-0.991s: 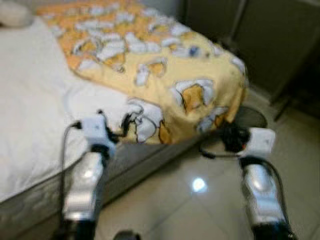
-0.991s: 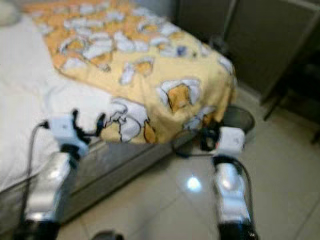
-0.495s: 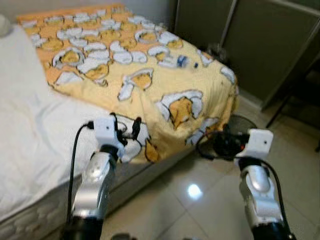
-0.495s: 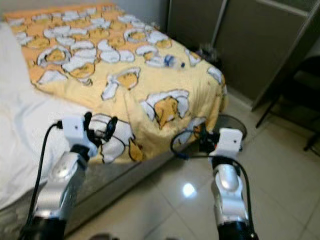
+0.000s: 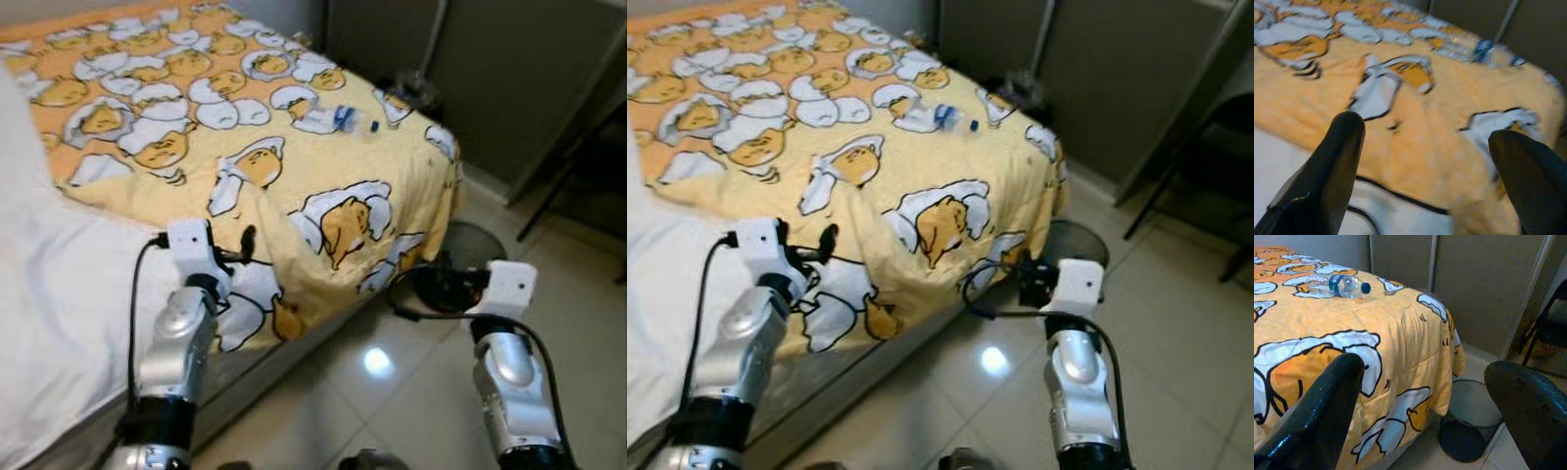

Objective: Clean up the room

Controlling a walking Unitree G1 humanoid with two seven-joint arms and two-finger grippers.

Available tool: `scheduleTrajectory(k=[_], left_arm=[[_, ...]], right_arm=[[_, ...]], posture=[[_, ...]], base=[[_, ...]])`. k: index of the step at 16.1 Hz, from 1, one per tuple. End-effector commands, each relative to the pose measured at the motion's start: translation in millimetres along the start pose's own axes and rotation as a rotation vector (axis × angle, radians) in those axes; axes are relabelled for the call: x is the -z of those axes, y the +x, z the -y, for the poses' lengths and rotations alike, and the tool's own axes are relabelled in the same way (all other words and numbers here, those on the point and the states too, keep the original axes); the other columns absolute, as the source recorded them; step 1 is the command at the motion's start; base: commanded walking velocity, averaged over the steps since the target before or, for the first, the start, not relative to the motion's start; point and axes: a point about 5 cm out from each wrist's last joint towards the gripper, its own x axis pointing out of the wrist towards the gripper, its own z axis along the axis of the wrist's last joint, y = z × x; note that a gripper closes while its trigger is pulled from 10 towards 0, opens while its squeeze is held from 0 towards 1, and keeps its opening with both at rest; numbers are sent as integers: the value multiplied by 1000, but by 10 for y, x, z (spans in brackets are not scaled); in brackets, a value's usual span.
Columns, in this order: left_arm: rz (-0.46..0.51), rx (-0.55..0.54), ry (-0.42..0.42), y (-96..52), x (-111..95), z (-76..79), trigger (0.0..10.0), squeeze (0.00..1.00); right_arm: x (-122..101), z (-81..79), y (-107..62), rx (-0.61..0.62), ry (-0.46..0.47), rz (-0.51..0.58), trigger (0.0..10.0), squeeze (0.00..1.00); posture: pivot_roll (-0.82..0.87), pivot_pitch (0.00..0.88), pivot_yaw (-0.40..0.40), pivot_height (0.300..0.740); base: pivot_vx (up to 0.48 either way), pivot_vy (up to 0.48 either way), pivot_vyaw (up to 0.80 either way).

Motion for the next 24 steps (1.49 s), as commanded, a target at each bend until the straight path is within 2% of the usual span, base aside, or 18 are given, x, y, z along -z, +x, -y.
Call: scheduleTrajectory(k=[1, 3, 5, 6, 9, 11, 15, 16, 17, 20, 24], left_arm=[[-26, -44, 36, 39, 39, -107, 10000, 0], [-80, -59, 96, 219, 82, -143, 10000, 0], [-120, -71, 135, 305, 109, -145, 10000, 0], [-150, -80, 172, 341, 154, -140, 10000, 0], [-240, -148, 215, 300, 348, -213, 10000, 0], [-241, -234, 240, 274, 374, -286, 10000, 0], [-288, -282, 212, 200, 486, -381, 10000, 0], [-288, -251, 200, 188, 504, -381, 0, 0], [-288, -239, 192, 184, 511, -380, 0, 0], [-315, -200, 277, 80, 621, -461, 0, 0], [-339, -180, 267, 26, 683, -500, 0, 0]], right_arm=[[-11, -83, -7, -27, 9, 0, 10000, 0], [-12, -91, -55, -40, 8, -5, 10000, 0], [-4, -77, -124, -57, -3, -17, 10000, 0], [1, -32, -237, -76, -20, -38, 10000, 0], [-96, 88, -479, -142, -71, -65, 10000, 0], [-184, 185, -602, -157, -107, -80, 10000, 0], [-286, 279, -730, -155, -138, -107, 10000, 0], [-282, 266, -737, -157, -136, -114, 10000, 0], [-281, 258, -737, -158, -135, -117, 10000, 0], [-277, 180, -705, -169, -118, -133, 10000, 0], [-234, 91, -633, -191, -94, -141, 10000, 0]], posture=[[-13, 91, -25, 732], [-26, 134, -39, 732], [-50, 167, -53, 732], [-102, 217, -81, 732], [-193, 294, -136, 732], [-250, 325, -162, 732], [-294, 341, -172, 732], [-287, 342, -166, 732], [-285, 342, -165, 732], [-256, 334, -155, 732], [-197, 324, -159, 732]], base=[[0, 0, 0], [0, 0, 0], [0, 0, 0], [0, 0, 0], [0, 0, 0], [0, 0, 0], [0, 0, 0], [0, 0, 0], [0, 0, 0], [0, 0, 0], [0, 0, 0]])
